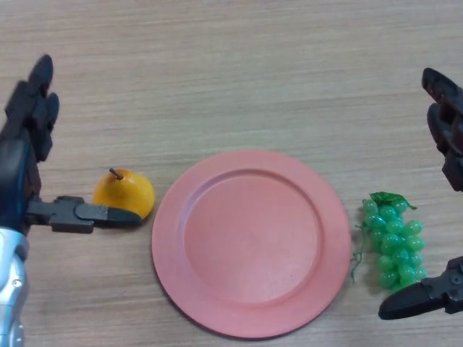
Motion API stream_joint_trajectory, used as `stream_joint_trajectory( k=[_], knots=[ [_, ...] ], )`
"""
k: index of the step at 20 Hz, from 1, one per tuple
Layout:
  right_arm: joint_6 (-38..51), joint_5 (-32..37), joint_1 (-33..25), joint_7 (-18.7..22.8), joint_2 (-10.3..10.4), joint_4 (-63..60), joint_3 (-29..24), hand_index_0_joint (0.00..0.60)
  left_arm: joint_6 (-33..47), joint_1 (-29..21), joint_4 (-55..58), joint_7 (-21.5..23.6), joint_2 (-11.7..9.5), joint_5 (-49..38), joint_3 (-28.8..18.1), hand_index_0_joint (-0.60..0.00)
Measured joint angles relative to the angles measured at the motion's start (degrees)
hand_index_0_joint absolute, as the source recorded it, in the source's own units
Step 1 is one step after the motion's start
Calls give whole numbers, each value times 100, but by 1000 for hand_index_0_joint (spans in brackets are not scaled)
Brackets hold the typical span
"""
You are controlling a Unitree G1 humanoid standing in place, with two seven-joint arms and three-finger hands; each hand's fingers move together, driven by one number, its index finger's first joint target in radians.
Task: Pick up the yellow pear and place it on the plate
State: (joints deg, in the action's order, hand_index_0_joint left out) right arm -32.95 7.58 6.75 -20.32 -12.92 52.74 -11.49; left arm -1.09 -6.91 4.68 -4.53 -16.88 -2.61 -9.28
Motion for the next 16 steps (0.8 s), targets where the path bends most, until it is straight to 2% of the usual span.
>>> stream_joint_trajectory(
  k=[3,8,13,16],
  knots=[
    [0,14,13,0,1,0,-60,0,441,-113,-749,26,-3,160,20,0],
    [0,31,33,-2,22,0,-83,0,1477,-472,-2279,456,-14,438,216,0],
    [-21,288,44,-2,36,12,-178,0,1741,-1063,-3652,500,-19,429,449,0],
    [-378,524,35,2,35,207,-424,0,2179,-1362,-4540,501,-8,431,524,0]
  ],
)
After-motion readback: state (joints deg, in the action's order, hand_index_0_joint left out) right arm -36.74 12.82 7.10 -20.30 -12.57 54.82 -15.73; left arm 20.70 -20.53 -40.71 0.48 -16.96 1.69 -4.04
